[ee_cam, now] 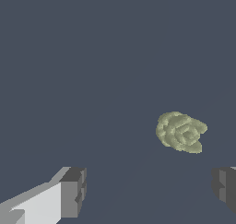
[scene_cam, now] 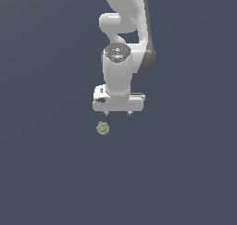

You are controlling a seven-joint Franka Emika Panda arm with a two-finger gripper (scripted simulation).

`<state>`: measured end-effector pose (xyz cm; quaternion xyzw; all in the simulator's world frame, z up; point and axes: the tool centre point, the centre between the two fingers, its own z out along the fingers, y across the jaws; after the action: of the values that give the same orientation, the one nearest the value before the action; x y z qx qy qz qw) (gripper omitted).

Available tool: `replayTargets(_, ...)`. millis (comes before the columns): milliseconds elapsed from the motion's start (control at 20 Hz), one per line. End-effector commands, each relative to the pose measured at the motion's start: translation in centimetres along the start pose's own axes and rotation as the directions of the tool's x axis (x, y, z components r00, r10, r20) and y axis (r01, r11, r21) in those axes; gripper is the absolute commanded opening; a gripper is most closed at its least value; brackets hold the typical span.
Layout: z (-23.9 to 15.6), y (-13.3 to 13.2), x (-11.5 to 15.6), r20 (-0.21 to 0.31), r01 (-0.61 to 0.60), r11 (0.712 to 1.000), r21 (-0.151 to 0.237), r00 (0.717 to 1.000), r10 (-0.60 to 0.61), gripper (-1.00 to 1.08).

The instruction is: Pick up the object and move it to a goal position.

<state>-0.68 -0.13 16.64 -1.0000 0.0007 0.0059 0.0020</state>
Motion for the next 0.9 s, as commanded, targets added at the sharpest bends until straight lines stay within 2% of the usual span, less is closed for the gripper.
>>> replayTargets(0,0.0,0.0,0.0,0.000,0.000,1.000,0.000,1.000,0.000,1.00)
replayTargets(500,-1.6,-1.5,0.0,-0.004,0.011,1.000,0.028,1.000,-0.011,1.00)
replayTargets(850,0.0,0.2,0.3,-0.004,-0.035,0.999,0.024,0.999,0.035,1.00)
